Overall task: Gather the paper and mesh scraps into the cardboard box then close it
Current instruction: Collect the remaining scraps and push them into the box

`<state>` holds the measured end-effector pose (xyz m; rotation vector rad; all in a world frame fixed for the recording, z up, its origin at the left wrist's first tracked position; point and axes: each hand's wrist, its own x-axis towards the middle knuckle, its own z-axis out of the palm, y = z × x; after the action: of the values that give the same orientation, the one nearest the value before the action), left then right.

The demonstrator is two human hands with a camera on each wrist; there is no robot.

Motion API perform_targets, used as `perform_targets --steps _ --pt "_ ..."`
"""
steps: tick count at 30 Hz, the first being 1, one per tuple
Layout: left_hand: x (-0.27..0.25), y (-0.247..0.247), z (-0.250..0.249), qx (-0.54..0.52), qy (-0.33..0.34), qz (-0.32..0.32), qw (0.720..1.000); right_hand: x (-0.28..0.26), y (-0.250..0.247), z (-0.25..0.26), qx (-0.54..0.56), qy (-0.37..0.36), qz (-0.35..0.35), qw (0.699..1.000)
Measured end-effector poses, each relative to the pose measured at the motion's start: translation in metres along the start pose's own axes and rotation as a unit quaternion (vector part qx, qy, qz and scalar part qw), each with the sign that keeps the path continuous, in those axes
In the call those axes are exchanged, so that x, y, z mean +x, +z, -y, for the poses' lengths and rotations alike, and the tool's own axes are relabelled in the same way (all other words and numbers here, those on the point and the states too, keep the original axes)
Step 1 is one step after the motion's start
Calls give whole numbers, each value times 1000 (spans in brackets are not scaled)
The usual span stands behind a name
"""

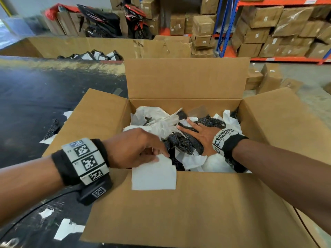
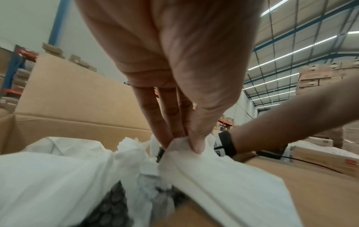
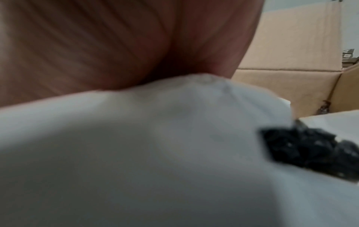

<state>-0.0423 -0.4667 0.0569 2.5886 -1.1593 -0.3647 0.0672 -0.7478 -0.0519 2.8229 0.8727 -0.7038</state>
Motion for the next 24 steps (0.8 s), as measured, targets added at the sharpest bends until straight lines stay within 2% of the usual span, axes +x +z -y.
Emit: perform_targets --steps 5,7,9,12,17,22,24 --pt "44 -12 31 40 -26 -94 994 -1 -1 -1 -7 2 -7 1000" --pt "59 -11 42 51 -55 -111 991 -1 -1 -2 -1 3 -16 1000" --pt "69 -7 49 44 -101 -68 992 -2 -2 -2 0 12 -19 1000" --pt "80 8 53 55 -164 60 983 -6 -9 -4 -24 28 -11 999" --pt "101 36 66 115 -212 223 945 -9 -20 1 -68 44 21 996" --pt "105 58 93 159 -259 258 917 6 1 -18 -25 139 101 985" --pt "107 67 99 179 -253 262 914 17 15 -18 -7 163 95 982"
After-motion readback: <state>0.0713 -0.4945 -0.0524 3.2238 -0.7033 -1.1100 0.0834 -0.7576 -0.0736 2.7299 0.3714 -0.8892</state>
